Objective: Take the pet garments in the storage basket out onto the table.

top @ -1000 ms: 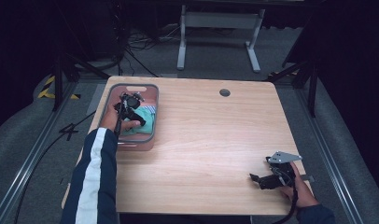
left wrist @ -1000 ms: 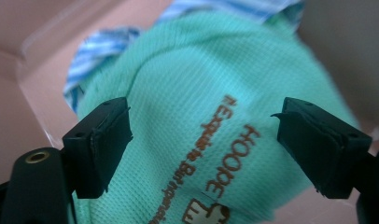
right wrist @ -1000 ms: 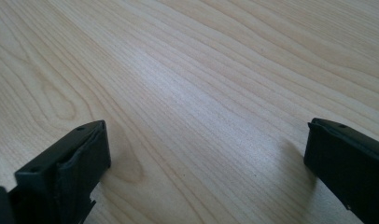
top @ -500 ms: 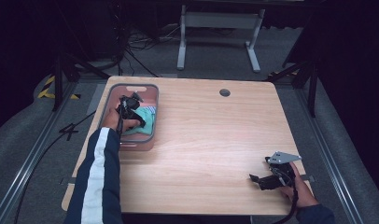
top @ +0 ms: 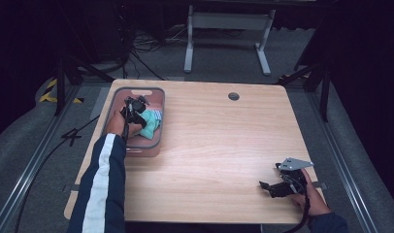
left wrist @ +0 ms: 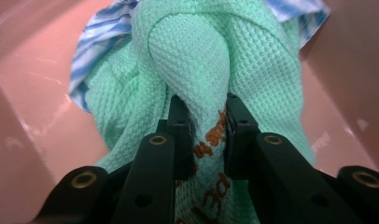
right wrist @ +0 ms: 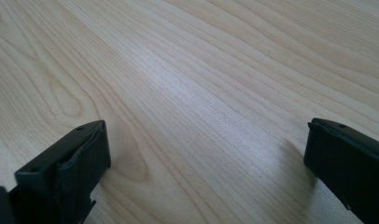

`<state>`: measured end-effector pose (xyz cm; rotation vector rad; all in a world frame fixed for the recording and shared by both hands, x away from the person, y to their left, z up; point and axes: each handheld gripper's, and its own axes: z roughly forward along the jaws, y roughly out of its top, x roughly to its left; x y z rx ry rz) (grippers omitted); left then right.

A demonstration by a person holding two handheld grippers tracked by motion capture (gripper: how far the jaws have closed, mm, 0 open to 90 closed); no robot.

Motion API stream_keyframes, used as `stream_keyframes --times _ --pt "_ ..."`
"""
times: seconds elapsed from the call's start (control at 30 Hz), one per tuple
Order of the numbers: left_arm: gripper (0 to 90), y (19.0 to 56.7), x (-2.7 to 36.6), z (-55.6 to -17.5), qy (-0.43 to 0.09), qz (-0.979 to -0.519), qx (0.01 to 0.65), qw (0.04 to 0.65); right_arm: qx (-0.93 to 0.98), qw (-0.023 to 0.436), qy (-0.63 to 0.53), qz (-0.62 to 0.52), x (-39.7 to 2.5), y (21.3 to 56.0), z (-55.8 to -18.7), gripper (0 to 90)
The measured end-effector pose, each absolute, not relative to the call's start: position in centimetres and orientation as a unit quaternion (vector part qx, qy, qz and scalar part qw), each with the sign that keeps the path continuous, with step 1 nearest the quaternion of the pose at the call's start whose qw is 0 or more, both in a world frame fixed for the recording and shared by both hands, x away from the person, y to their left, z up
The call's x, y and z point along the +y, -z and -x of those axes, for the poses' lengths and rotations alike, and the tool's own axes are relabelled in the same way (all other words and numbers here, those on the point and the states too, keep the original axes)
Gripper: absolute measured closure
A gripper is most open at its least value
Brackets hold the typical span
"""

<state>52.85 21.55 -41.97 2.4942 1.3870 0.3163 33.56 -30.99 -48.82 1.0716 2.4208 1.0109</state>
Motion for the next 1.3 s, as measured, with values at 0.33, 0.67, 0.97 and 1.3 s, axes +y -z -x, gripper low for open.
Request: stream_keyframes --times 0.33,0.67,0.97,1.3 --pt "78.0 37.9 22.9 -50.9 -0.144 -0.850 0.466 0.201 0.845 0.153 -0.353 -0.372 -31.0 48.8 -33.5 0.5" --pt "78.3 36.4 24.5 -49.2 -0.158 -0.835 0.465 0.247 0.846 0.152 -0.353 -0.370 -31.0 48.8 -33.5 0.6" --pt "78.4 35.4 25.3 -47.1 -0.171 -0.832 0.445 0.284 0.846 0.152 -0.353 -0.370 -31.0 48.8 -33.5 0.6" --pt "78.4 33.6 25.1 -44.7 -0.193 -0.829 0.417 0.320 0.846 0.152 -0.353 -0.370 -31.0 48.8 -33.5 0.5"
